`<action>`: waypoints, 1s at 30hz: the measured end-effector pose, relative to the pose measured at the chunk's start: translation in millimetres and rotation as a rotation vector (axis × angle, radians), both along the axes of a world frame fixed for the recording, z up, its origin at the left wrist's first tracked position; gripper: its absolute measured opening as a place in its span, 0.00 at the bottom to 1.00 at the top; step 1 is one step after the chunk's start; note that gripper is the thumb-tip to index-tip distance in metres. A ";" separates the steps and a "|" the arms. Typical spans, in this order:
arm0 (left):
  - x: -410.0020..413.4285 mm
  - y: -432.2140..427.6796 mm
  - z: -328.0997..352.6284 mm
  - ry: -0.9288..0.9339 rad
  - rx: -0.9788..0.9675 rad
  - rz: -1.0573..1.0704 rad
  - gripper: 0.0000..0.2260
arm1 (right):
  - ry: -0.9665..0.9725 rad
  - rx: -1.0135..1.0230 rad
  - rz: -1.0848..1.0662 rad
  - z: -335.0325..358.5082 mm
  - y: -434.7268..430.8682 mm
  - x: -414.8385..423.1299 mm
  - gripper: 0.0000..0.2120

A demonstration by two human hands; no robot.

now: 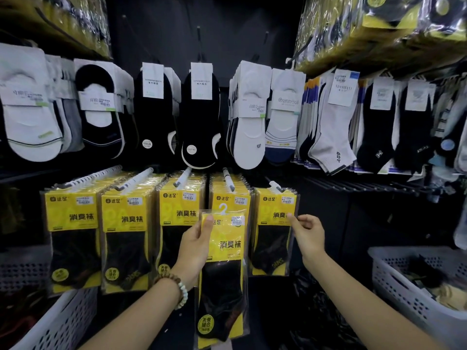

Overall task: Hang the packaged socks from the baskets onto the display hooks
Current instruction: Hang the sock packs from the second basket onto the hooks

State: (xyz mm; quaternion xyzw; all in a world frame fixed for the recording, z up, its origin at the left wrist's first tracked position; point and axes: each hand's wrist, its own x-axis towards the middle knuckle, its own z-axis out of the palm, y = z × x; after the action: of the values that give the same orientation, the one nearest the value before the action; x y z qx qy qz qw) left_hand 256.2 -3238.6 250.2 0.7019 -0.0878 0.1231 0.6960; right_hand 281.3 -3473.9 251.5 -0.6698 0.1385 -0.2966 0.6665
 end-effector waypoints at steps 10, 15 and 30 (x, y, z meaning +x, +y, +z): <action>-34.4 -26.2 9.2 -0.006 0.089 -0.167 0.22 | -0.060 -0.389 0.650 48.8 44.8 -52.7 0.04; -43.1 -28.8 18.1 -0.002 0.110 -0.208 0.22 | -0.101 -0.316 0.599 61.0 42.5 -61.0 0.06; -17.7 -76.8 16.0 -0.027 0.098 -0.166 0.12 | 0.034 0.077 0.541 21.9 9.1 -57.7 0.10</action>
State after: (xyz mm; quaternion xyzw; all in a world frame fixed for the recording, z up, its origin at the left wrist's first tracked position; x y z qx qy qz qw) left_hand 238.5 -3315.4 266.2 0.7236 -0.1610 0.0698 0.6675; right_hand 223.6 -3464.9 273.5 -0.6616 -0.0231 -0.0911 0.7439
